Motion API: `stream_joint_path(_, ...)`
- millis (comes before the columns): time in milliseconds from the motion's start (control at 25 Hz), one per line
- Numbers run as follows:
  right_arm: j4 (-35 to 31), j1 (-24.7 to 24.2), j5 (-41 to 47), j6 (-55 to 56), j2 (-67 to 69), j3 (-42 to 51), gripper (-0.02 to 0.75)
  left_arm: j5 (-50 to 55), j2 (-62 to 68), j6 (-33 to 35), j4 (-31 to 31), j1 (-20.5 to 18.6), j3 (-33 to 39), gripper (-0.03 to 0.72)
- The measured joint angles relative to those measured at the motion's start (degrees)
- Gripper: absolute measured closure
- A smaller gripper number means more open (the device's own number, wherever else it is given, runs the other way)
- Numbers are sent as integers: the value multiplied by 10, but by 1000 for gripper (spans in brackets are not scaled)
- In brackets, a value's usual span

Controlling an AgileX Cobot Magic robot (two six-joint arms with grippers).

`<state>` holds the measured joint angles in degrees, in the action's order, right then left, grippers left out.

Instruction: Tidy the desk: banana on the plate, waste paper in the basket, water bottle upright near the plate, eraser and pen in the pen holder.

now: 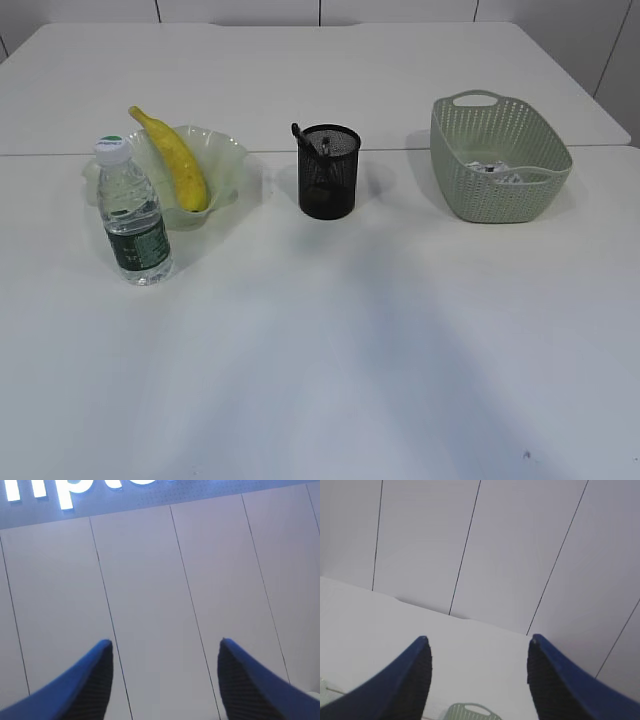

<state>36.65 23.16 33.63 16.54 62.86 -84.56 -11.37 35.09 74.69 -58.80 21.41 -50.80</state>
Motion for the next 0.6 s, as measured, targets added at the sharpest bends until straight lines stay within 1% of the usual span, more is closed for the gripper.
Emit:
stream_joint_path(360, -48, 0, -1, -1, -93, 138, 285, 0, 0, 16, 0, 0, 0, 222)
stream_joint_path(600, -63, 0, -3, -3, -146, 187, 291, 0, 0, 17, 0, 0, 0, 222)
